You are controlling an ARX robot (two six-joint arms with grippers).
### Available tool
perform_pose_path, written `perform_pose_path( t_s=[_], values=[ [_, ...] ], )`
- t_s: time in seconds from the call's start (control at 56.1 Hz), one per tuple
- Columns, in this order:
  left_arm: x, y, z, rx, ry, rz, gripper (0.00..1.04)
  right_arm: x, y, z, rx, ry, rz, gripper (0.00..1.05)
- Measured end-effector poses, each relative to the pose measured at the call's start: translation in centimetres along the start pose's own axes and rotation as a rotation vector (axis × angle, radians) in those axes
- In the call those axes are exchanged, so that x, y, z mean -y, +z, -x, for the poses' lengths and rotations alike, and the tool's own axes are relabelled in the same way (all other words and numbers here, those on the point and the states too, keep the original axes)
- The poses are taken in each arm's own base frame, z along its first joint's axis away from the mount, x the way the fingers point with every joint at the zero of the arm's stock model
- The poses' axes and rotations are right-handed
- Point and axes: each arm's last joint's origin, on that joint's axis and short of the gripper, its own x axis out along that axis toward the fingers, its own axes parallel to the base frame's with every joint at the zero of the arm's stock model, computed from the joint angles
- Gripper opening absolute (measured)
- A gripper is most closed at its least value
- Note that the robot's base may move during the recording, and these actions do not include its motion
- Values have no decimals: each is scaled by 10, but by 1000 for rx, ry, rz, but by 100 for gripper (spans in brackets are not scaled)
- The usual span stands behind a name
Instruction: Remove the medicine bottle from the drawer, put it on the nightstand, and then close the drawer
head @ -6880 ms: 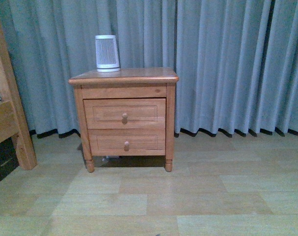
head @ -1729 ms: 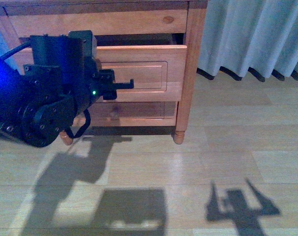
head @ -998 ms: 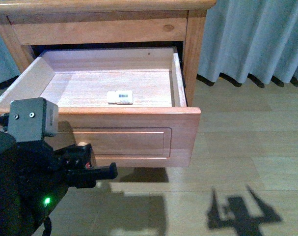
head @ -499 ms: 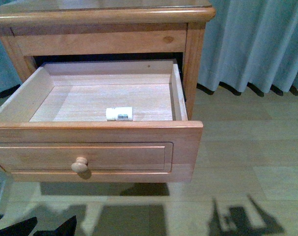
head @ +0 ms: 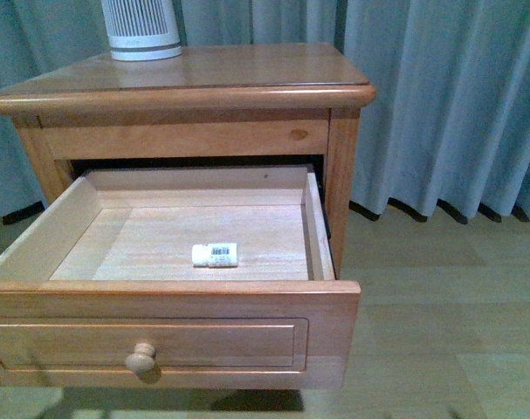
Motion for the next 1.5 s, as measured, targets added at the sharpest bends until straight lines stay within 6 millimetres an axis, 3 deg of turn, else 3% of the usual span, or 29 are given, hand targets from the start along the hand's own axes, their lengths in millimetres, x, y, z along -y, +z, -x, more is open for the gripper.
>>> perform_pose_path(
  t_s=[0.178, 0.428, 1.069, 1.426, 1.497],
  values=[
    [-10, 3, 25, 103, 62, -78, 49, 0, 0, 0, 0, 0, 0, 98],
    [-9, 5, 35, 123, 63, -95, 3, 0, 0, 0, 0, 0, 0, 98],
    [-9, -1, 56, 115, 69, -101, 4, 0, 0, 0, 0, 3, 0, 98],
    [-9, -1, 56, 118, 68, -101, 4, 0, 0, 0, 0, 3, 0, 98],
    [-9, -1, 56, 118, 68, -101, 5, 0, 1, -1, -156, 76, -79, 98]
  ],
)
